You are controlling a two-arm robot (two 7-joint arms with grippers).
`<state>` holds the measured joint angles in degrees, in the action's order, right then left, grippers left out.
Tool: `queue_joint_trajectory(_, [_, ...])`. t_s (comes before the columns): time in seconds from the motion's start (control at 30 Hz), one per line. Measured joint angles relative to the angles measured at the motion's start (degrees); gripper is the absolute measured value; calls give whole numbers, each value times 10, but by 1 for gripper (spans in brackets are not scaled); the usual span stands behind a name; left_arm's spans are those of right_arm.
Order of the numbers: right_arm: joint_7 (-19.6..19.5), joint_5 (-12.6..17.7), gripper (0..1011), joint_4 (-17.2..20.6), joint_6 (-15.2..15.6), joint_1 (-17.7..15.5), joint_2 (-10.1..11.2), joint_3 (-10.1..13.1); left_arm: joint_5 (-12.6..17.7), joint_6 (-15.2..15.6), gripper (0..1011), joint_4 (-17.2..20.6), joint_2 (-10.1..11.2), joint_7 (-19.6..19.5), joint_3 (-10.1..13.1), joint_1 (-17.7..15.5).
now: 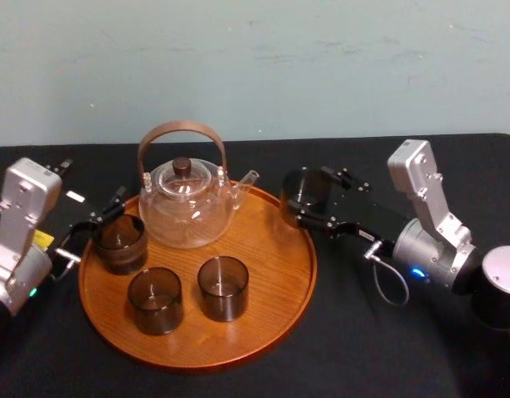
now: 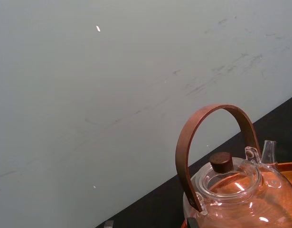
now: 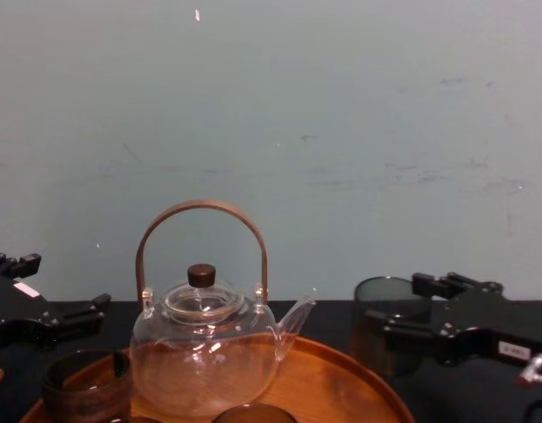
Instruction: Pick up the glass from the table and place it on the tray.
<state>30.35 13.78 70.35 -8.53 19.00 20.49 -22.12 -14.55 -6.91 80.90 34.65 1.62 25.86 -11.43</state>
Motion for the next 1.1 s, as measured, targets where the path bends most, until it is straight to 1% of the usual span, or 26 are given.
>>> queue_joint_trajectory(0.17, [10, 0, 898, -10, -6, 9, -7, -14, 0, 0, 1001, 0, 0, 0, 0, 0])
queue_joint_trajectory(0.2, [10, 0, 898, -10, -6, 9, -7, -14, 0, 0, 1001, 0, 0, 0, 0, 0])
queue_joint_trajectory(0.53, [25, 1, 898, -41, -16, 31, -21, -38, 0, 0, 1001, 0, 0, 0, 0, 0])
queue_joint_trajectory(1.1, [37, -1, 898, -89, -27, 60, -37, -58, 0, 0, 1001, 0, 0, 0, 0, 0])
